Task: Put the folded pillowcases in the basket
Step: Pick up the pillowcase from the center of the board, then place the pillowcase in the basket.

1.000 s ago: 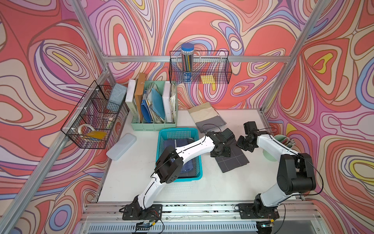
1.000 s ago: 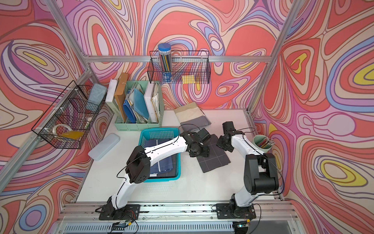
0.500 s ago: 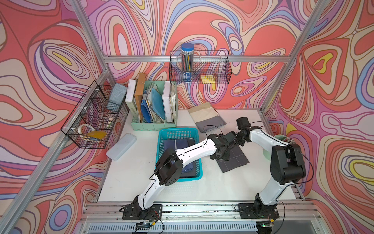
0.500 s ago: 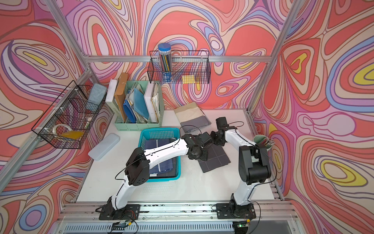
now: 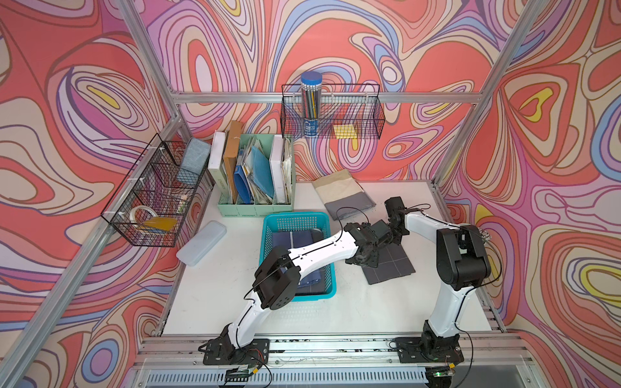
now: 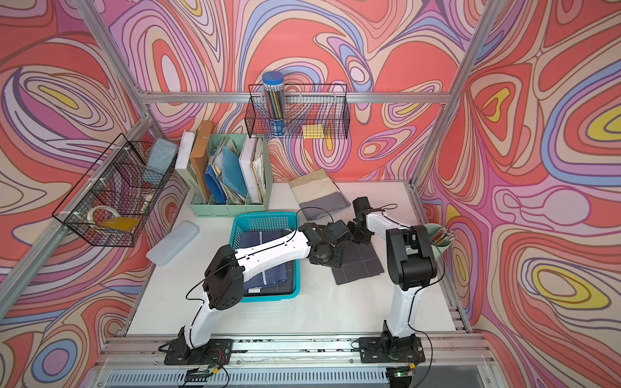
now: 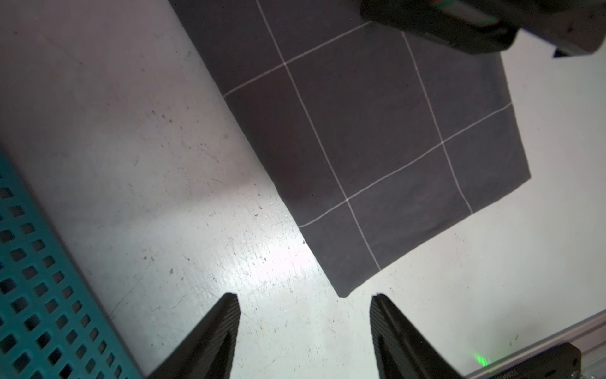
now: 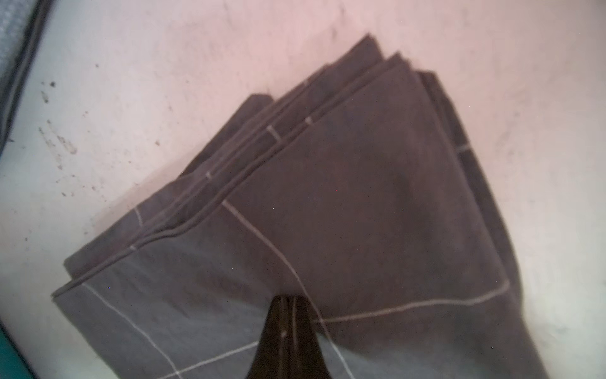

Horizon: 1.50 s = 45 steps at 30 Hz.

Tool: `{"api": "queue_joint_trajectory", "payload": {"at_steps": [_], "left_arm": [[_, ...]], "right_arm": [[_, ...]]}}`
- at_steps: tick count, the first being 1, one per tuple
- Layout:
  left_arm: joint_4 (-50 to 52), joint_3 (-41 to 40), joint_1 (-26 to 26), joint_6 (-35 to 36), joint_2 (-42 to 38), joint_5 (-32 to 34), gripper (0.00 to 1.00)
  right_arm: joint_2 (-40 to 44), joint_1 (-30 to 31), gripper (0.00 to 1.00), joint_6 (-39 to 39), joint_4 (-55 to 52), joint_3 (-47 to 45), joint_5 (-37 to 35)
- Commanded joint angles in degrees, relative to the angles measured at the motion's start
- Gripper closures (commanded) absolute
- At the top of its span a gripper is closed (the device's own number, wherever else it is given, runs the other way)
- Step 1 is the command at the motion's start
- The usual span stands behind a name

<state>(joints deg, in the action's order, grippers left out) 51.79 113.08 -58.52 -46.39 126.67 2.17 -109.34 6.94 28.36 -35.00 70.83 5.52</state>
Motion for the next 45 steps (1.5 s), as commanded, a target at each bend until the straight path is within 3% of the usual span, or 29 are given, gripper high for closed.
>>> {"api": "queue_joint_trajectory", "payload": {"at_steps": [1,4,10,13,17,25,29,33,38,42,45], "left_arm": [[1.68,4.09,-0.14,0.27,4.29,1.53,0.3],[0.49,6.74,0.18,-0.53,7.38,2.7,0.28],[-9.38,2.13,3.31,-3.79,9.1,-6.56,0.34],[-9.17,0.99,3.41,-4.67,9.4,-6.3,0.34],[-10.75,-1.46,3.46,-4.08,8.98,-5.77,0.33],[-23.7,-9.72,3.77,-6.11,8.09,-10.84,0.37],[-26.6,-13.63,3.77,-7.19,6.46,-10.55,0.49],[-27.69,-14.64,3.77,-7.07,5.19,-10.14,0.76],[-29.4,-14.97,3.77,-6.43,3.98,-10.61,0.99],[-29.15,-13.08,3.77,-4.59,3.32,-11.68,1.0],[-22.58,-6.81,3.77,-1.6,3.39,-11.47,1.0]], "right_arm": [[3.08,-0.82,1.0,1.55,-4.5,-6.96,-4.12],[2.87,-0.94,1.0,1.09,-5.68,-6.15,-5.12],[7.45,-1.34,1.0,2.04,-5.48,-5.32,-6.13],[10.19,-1.53,1.0,1.84,-6.42,-3.37,-6.3],[8.99,-1.49,1.0,0.69,-6.88,-2.78,-6.49],[5.24,-1.93,1.0,0.47,-3.83,-6.21,-5.53],[4.06,-2.26,1.0,0.58,-2.36,-7.48,-5.02],[3.3,-2.34,1.0,0.82,-1.4,-8.32,-4.47],[3.24,-2.31,1.0,0.9,-0.86,-9.12,-4.26],[4.28,-2.42,1.0,0.91,-1.01,-9.27,-4.24],[7.33,-2.54,1.0,1.0,-1.91,-9.06,-4.99]]}}
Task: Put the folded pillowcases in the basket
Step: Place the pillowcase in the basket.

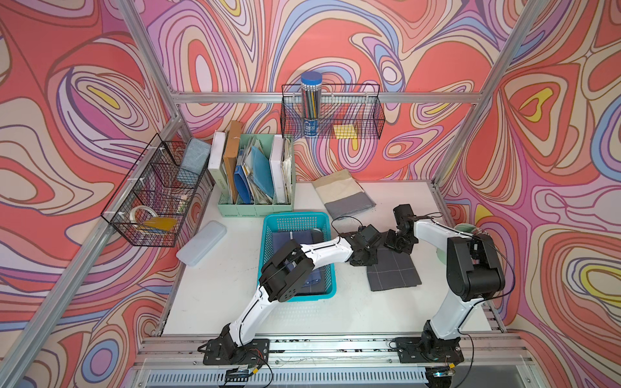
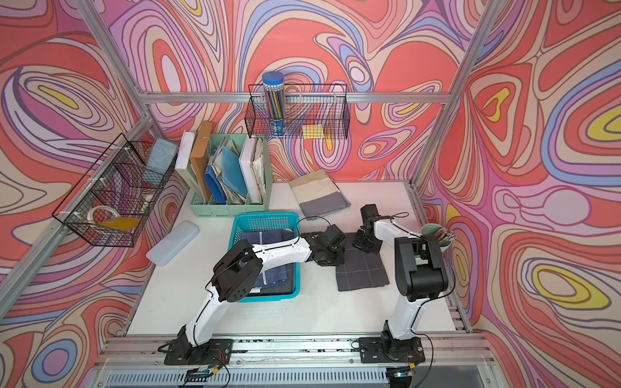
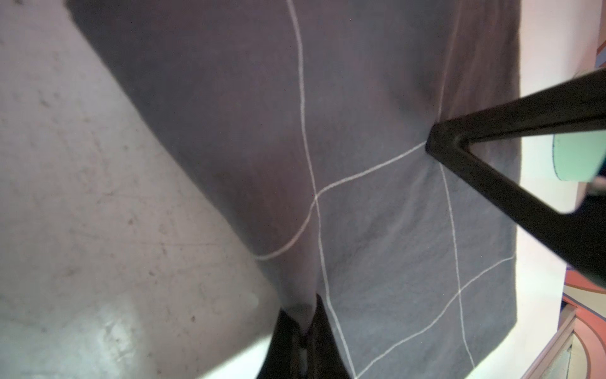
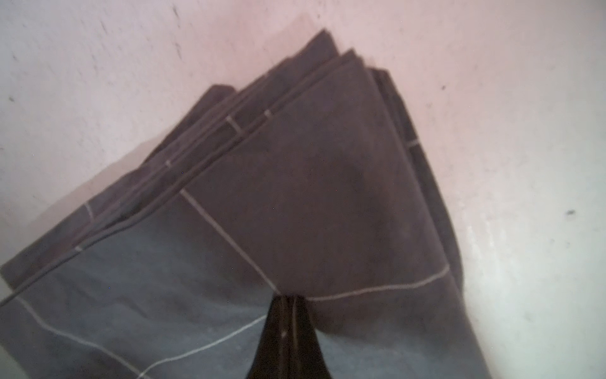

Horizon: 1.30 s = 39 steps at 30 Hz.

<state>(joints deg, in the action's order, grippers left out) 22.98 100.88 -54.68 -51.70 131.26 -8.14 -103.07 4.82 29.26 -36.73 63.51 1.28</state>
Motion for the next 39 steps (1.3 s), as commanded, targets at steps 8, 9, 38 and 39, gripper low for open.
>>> {"api": "queue_joint_trajectory", "payload": {"at_steps": [8,9,38,39], "left_arm": [[29.97,23.98,0.0,14.34,0.09,0.82,1.0],[31.11,24.85,-0.08,15.16,-0.02,0.79,1.0],[66.68,44.35,2.84,29.52,-8.73,11.22,1.0],[66.84,43.71,3.06,29.22,-10.05,11.17,1.0]], "right_arm": [[12.49,-4.06,1.0,-0.41,-3.84,1.43,-6.76],[13.47,-4.39,1.0,-0.22,-4.09,2.14,-7.75],[19.2,-7.72,1.0,0.03,-2.01,2.61,0.81],[19.24,-7.7,1.0,0.02,-2.03,2.86,0.87]]}}
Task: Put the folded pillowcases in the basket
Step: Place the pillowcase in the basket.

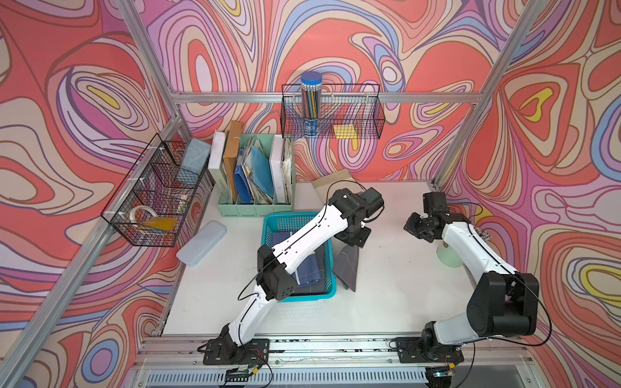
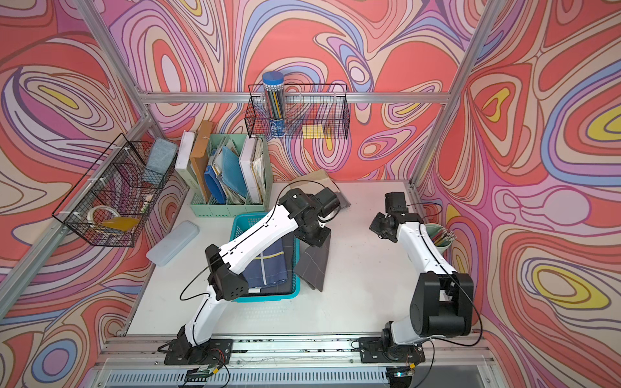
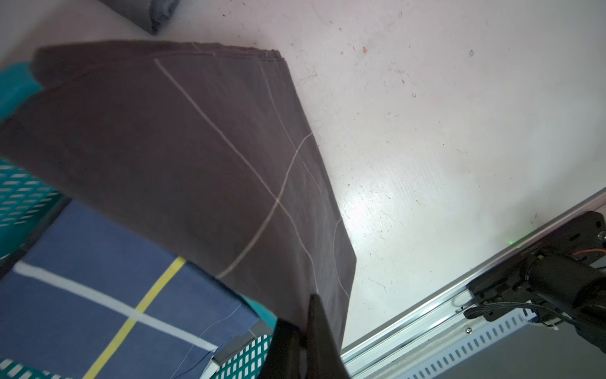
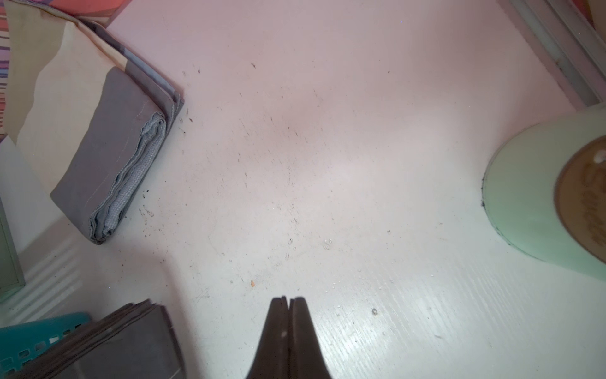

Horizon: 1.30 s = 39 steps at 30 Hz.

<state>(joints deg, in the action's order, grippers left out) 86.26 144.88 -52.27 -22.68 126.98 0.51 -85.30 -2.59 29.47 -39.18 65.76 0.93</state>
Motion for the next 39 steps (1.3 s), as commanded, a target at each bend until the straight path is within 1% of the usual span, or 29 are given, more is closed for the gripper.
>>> {"api": "queue_joint_trajectory", "payload": {"at_steps": [1,4,6,9,13,14,17,18,20,21,23,24,25,27,29,33,38,39], "left_arm": [[3.98,-0.83,1.03,-0.49,-6.81,3.26,1.0],[5.18,-3.12,3.36,-1.08,-10.21,4.81,1.0],[4.61,-7.3,5.71,-1.68,-13.14,4.2,1.0],[1.45,-19.67,9.28,-1.55,-18.19,1.54,1.0],[-5.73,-39.11,13.38,-2.11,-24.07,2.51,1.0],[-7.04,-43.26,15.23,-2.81,-24.7,2.58,1.0],[-13.5,-53.7,19.0,-2.9,-26.07,-0.51,1.0],[-14.12,-55.0,19.45,-3.28,-25.96,0.23,1.0],[-15.77,-57.29,19.7,-2.71,-25.78,3.71,1.0],[-15.98,-57.45,20.1,-2.55,-25.37,3.88,1.0],[-17.39,-57.39,20.52,-1.43,-24.75,4.21,1.0],[-17.72,-56.83,20.49,-0.8,-24.16,5.59,1.0],[-17.49,-55.95,20.45,-0.71,-23.69,8.59,1.0],[-16.25,-54.51,20.44,0.51,-23.1,11.4,1.0],[-13.91,-53.89,20.45,-0.09,-22.57,14.37,1.0],[-14.91,-57.94,20.62,-0.76,-24.0,16.41,1.0],[-18.83,-65.0,22.21,-4.12,-24.28,10.6,1.0],[-19.27,-66.48,22.19,-5.2,-24.47,10.61,1.0]], "right_arm": [[1.57,-0.26,1.0,-0.34,0.18,0.89,1.37],[1.81,-0.27,1.0,-0.49,-0.16,1.3,1.6],[1.99,-0.26,1.0,-0.38,-0.22,1.47,2.01],[2.32,-0.26,1.0,0.01,-0.18,1.56,3.1],[2.95,-0.17,1.0,0.38,-0.09,2.0,4.56],[3.06,-0.18,1.0,0.43,-0.05,2.18,4.7],[3.48,-0.13,1.0,0.38,-0.5,2.88,5.32],[3.7,-0.13,1.0,0.28,-0.5,2.97,5.11],[4.07,-0.13,1.0,-0.11,-0.8,2.96,4.94],[4.07,-0.16,1.0,-0.2,-0.8,2.92,5.03],[4.19,-0.13,1.0,-0.3,-0.47,2.45,5.49],[4.13,-0.13,1.0,-0.31,-0.46,2.28,5.64],[4.1,-0.15,1.0,-0.37,-0.45,2.12,5.74],[4.17,-0.16,1.0,-0.34,-0.19,1.58,5.87],[4.27,-0.13,1.0,-0.36,-0.19,1.35,6.08],[4.19,-0.14,1.0,-0.12,0.32,1.13,6.24],[4.3,-0.05,1.0,-0.01,-0.37,2.37,6.81],[4.56,-0.05,1.0,-0.2,-0.77,2.64,6.67]]}}
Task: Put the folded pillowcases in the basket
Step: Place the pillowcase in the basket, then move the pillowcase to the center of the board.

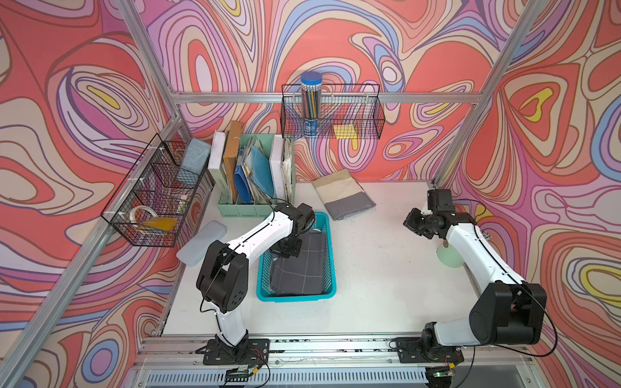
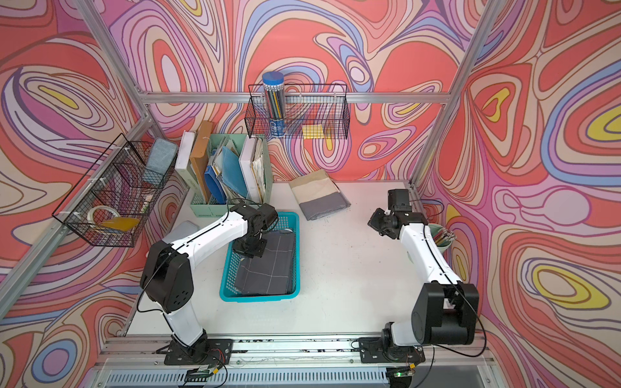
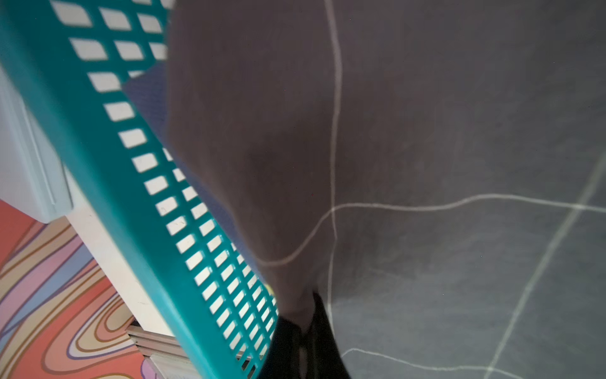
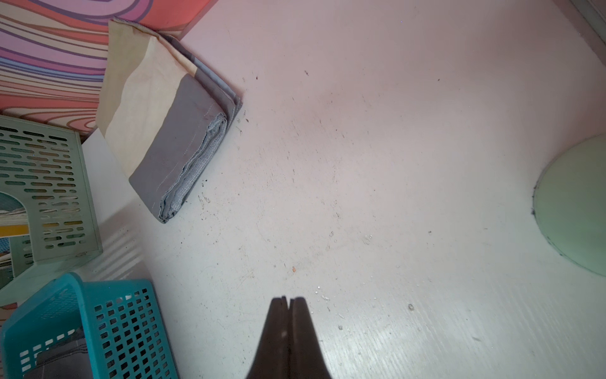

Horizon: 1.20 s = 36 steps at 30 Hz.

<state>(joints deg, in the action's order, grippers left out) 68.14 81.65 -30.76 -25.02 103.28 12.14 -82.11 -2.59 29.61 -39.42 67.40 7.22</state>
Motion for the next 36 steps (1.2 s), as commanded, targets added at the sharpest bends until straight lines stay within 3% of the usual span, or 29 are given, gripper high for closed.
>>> {"api": "queue_joint_trajectory", "payload": {"at_steps": [1,5,7,9,11,14,22,25,30,36], "left_arm": [[-1.37,-4.31,0.71,-3.55,-0.89,-0.71,1.0],[-1.31,-4.76,0.74,-4.57,-0.14,1.19,1.0],[-0.79,-3.24,0.73,-5.11,-0.22,1.9,0.76],[-1.96,-2.42,0.72,-4.66,-1.21,0.9,0.68],[-2.7,-1.41,0.68,-4.25,-2.45,0.57,0.51],[-3.08,0.45,0.71,-3.08,-4.87,0.1,0.43],[3.39,5.73,0.65,-1.84,-8.34,6.72,0.18],[1.78,5.03,0.7,-1.16,-11.66,6.16,0.15],[-1.69,4.05,0.69,0.12,-18.82,8.33,0.14],[-7.85,1.41,0.64,1.64,-28.53,12.12,0.14]], "right_arm": [[1.51,-0.04,1.0,-0.47,-0.77,1.22,0.13],[1.96,0.13,1.0,-0.43,-0.75,1.58,0.61],[1.88,0.59,1.0,-0.51,-0.73,1.6,0.64],[2.0,0.92,0.99,-0.91,-0.81,1.52,0.59],[2.13,1.09,0.96,-1.32,-0.81,1.05,0.42],[2.13,1.2,0.92,-1.99,-0.9,0.59,0.3],[-0.06,4.31,0.87,-2.64,-2.33,3.44,-1.06],[-0.68,6.42,0.87,-2.63,-3.02,4.23,-2.44],[-1.56,8.72,1.0,-2.53,-3.6,5.44,-3.89],[-3.02,10.16,1.0,-3.25,-3.19,6.94,-3.31]]}}
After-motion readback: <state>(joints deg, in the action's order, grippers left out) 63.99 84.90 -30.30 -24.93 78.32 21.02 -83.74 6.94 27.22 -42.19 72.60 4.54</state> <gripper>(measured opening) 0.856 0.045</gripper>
